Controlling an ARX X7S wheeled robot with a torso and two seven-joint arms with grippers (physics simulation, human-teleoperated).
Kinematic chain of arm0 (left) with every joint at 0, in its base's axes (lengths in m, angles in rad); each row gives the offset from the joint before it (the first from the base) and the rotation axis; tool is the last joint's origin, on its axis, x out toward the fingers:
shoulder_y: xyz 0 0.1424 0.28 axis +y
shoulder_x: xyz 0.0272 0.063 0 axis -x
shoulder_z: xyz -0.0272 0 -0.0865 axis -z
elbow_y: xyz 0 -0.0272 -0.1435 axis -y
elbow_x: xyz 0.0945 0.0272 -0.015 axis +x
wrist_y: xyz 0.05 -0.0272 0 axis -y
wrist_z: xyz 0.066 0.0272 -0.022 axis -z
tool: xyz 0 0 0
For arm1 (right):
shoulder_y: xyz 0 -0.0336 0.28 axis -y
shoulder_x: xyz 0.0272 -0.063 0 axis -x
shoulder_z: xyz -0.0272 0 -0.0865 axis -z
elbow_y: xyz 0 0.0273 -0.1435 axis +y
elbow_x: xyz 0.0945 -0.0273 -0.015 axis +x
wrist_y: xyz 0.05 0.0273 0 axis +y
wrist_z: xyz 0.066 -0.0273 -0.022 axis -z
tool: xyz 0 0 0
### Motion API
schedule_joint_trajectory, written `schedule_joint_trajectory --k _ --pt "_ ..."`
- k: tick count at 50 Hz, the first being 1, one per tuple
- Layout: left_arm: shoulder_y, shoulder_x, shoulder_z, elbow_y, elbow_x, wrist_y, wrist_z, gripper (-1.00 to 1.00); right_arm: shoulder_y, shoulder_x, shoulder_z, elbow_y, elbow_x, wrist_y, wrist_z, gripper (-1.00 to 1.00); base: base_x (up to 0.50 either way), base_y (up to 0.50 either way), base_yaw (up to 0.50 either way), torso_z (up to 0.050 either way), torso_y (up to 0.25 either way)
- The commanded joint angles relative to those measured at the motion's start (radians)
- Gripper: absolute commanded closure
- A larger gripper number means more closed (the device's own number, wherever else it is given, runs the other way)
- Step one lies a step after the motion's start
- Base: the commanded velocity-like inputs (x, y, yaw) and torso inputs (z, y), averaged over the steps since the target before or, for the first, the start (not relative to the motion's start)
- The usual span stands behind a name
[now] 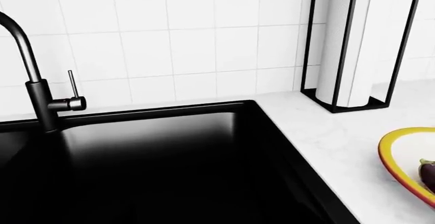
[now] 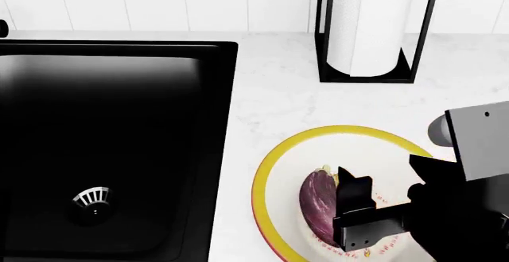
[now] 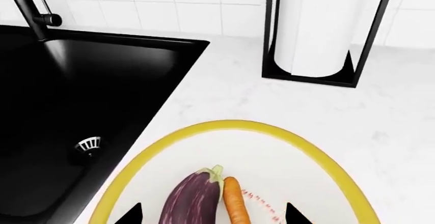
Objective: There is a mixed pile of frozen fruits and vegetables on the counter. Locate all the frozen vegetables and place the items in a bowl on the counter. Take all the frozen fruits and defrost them in a running sink.
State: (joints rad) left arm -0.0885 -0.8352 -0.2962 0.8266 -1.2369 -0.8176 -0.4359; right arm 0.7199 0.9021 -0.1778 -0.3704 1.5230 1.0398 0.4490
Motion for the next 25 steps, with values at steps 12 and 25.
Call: schedule_joint_trajectory --k 12,25 --pt "-0.011 -0.001 0.000 -0.014 -0.002 0.011 -0.002 -1.00 -0.442 0.101 0.450 -0.309 -0.024 -0.206 0.081 -1.00 0.00 0.00 0.00 0.000 0.000" --pt "-0.012 -0.006 -0.019 -0.016 -0.031 0.016 -0.017 -1.00 -0.477 0.123 0.520 -0.327 0.011 -0.212 0.120 -1.00 0.00 0.00 0.00 0.000 0.000"
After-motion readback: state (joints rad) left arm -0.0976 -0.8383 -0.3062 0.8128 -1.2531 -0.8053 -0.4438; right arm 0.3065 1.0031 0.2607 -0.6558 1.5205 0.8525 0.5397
